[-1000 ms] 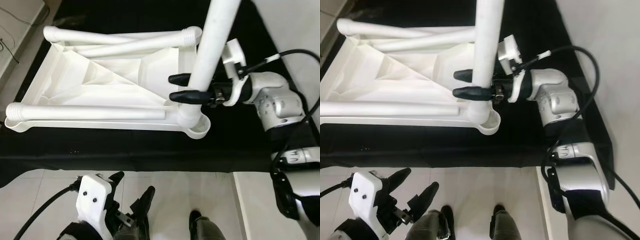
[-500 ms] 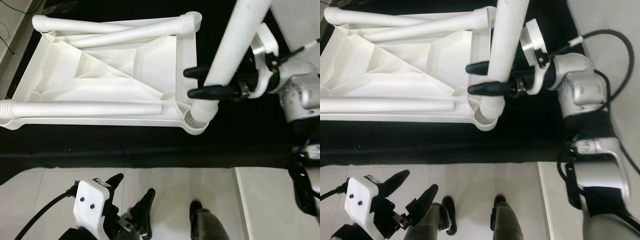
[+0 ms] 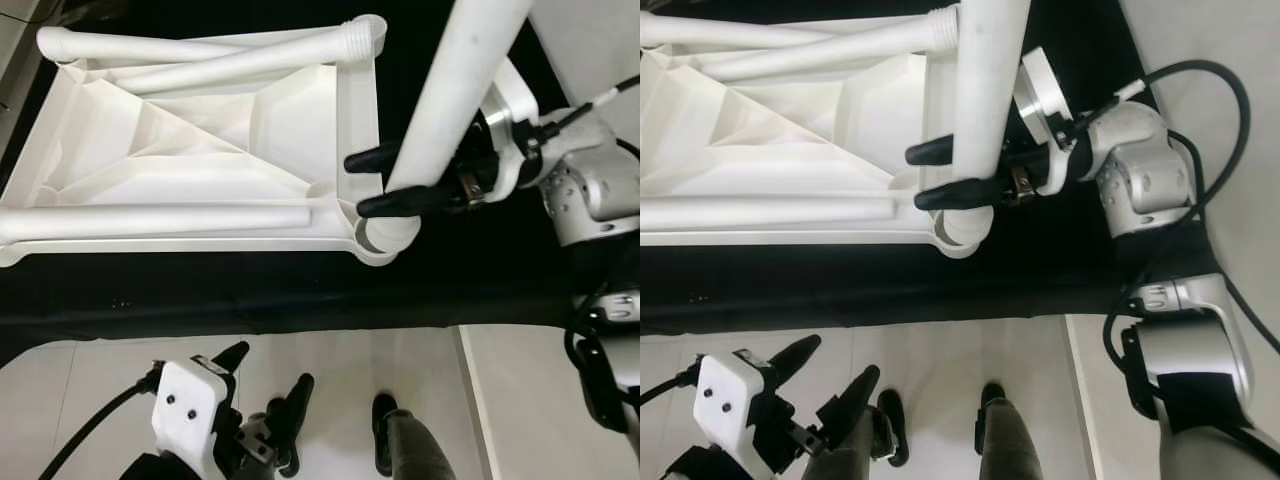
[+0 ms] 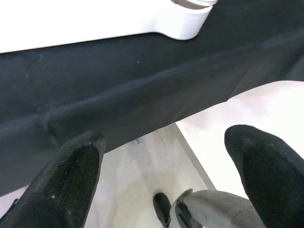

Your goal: Building children table

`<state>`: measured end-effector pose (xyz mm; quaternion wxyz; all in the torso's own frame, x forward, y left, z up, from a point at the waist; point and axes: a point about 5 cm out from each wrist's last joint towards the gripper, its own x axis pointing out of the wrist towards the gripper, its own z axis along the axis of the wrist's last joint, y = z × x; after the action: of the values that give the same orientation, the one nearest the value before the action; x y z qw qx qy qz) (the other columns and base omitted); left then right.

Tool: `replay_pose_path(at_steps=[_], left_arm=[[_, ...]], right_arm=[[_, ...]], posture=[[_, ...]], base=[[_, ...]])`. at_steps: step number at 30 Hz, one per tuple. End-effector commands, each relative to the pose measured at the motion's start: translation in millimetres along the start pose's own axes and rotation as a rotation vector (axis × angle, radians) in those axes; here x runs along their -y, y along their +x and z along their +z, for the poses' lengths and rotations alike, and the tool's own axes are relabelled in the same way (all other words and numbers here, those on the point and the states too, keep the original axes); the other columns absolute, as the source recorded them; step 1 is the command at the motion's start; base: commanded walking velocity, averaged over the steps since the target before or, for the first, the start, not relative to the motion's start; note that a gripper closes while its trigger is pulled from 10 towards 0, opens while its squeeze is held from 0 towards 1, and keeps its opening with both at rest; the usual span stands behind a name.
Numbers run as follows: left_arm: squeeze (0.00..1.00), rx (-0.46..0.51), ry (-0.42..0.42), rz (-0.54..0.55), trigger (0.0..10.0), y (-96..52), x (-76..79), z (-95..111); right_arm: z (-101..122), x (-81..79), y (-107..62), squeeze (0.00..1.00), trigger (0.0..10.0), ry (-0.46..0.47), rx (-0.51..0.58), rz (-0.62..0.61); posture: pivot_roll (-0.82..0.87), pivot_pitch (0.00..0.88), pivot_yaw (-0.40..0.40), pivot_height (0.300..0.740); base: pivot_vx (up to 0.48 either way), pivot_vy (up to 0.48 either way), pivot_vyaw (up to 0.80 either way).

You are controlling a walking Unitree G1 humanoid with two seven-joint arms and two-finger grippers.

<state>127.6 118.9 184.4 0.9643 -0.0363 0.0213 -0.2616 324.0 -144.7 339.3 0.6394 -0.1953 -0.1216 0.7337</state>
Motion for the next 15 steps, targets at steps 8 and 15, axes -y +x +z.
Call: replay_pose_path(at_steps=[8, 15], left_arm=[[0.00, -0.013, 0.002, -0.028, 10.0, 0.2, 3.9, -4.6], [0.00, -0.007, 0.003, -0.033, 10.0, 2.2, 5.2, -5.5]], right_arm=[[-13.7, -3.9, 10.2, 0.00, 10.0, 0.040, -0.045, 0.046], [-12.2, -7.9, 16.3, 0.00, 10.0, 0.043, -0.033, 0.082]], posture=[[0.04, 0.454, 0.072, 0.740], [0.03, 0.442, 0.067, 0.740]], base=[[0.000, 0.000, 0.00], [0.000, 0.000, 0.00]])
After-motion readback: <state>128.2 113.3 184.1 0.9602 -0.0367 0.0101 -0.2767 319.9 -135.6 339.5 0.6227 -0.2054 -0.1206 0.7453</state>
